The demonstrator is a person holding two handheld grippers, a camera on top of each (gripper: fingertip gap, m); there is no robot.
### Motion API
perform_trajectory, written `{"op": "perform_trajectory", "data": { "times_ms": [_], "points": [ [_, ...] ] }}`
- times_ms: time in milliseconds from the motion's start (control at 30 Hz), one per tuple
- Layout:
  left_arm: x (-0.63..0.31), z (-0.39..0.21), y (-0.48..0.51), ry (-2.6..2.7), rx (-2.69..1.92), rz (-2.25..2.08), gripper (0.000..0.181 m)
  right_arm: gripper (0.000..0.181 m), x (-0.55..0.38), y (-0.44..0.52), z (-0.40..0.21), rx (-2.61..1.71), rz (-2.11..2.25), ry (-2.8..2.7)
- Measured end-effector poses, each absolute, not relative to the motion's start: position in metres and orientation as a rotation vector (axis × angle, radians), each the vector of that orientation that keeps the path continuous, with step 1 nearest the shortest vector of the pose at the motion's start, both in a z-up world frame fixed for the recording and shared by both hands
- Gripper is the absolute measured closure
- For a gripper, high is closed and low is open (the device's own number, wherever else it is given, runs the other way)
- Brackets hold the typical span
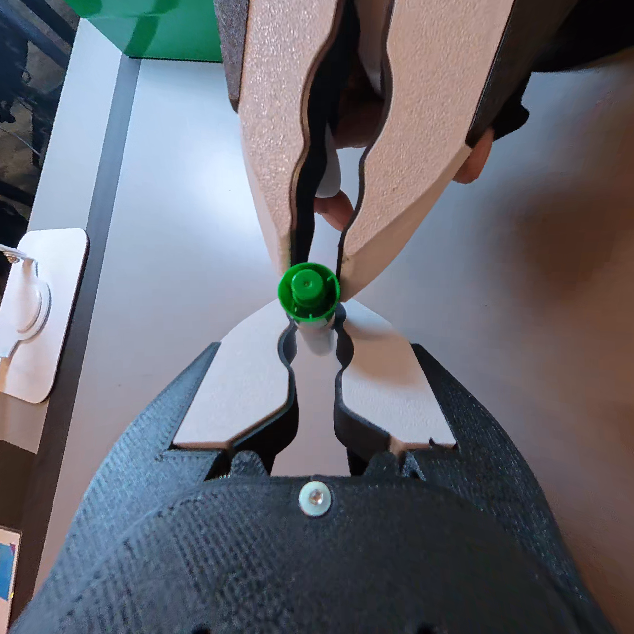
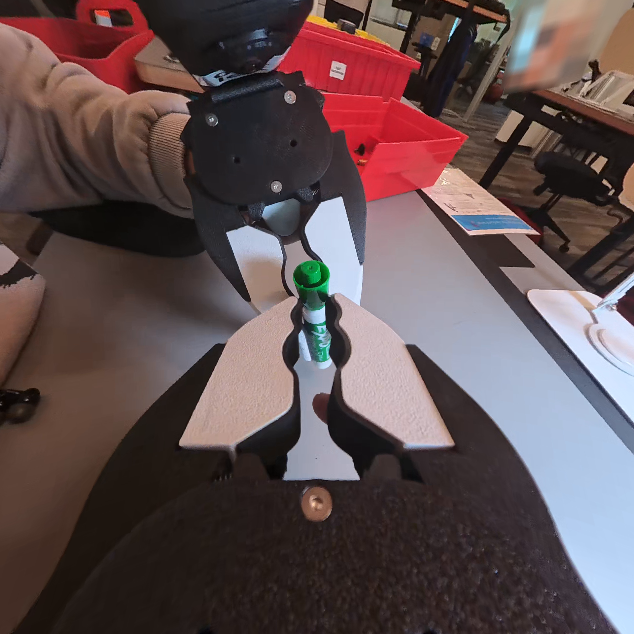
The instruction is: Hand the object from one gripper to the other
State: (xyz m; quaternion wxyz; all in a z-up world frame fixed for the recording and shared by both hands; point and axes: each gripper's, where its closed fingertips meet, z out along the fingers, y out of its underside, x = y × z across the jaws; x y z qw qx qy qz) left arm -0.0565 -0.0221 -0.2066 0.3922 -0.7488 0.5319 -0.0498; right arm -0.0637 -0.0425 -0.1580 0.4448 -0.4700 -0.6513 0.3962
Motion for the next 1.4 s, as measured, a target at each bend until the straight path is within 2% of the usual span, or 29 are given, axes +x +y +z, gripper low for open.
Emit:
{"op": "perform_trajectory", "data": {
  "times_ms": [267,300,367,500,600,667,733,800,833,933,1133,1400],
  "points": [
    [-0.055,-0.183,-0.023,1.241,-1.814,-0.376,0.162,0.171,-0.056,-0.033,-0.141,-1.179,1.190,-1.508],
    [-0.055,-0.179,-0.023,1.217,-1.797,-0.421,0.162,0.181,-0.054,-0.029,-0.137,-1.179,1.222,-1.467],
    [-0.060,-0.174,-0.020,1.165,-1.782,-0.505,0.162,0.181,-0.048,-0.021,-0.124,-1.181,1.302,-1.388],
    [-0.065,-0.172,-0.015,1.089,-1.809,-0.629,0.162,0.180,-0.043,-0.007,-0.114,-1.166,1.207,-1.326],
    [-0.062,-0.174,-0.016,1.108,-1.807,-0.616,0.162,0.150,-0.049,-0.015,-0.120,-1.171,1.136,-1.380],
    [-0.053,-0.182,-0.022,1.177,-1.828,-0.575,0.162,0.140,-0.059,-0.032,-0.125,-1.158,1.145,-1.421],
    [-0.040,-0.193,-0.033,1.268,-1.848,-0.552,0.162,0.143,-0.067,-0.047,-0.129,-1.137,1.143,-1.459],
    [-0.032,-0.203,-0.037,1.342,-1.855,-0.474,0.163,0.160,-0.070,-0.059,-0.142,-1.150,1.138,-1.563],
    [-0.032,-0.208,-0.037,1.367,-1.855,-0.438,0.162,0.163,-0.070,-0.062,-0.147,-1.174,1.136,-1.603],
    [-0.035,-0.205,-0.035,1.319,-1.846,-0.503,0.162,0.163,-0.060,-0.053,-0.141,-1.170,1.160,-1.589],
    [-0.047,-0.152,-0.030,1.057,-1.652,-0.891,0.159,0.163,-0.038,-0.030,-0.096,-1.108,1.452,-1.336],
    [-0.064,-0.155,-0.017,0.867,-1.686,-1.161,0.154,0.163,-0.019,-0.018,-0.064,-0.994,1.348,-1.227]
  ]
}}
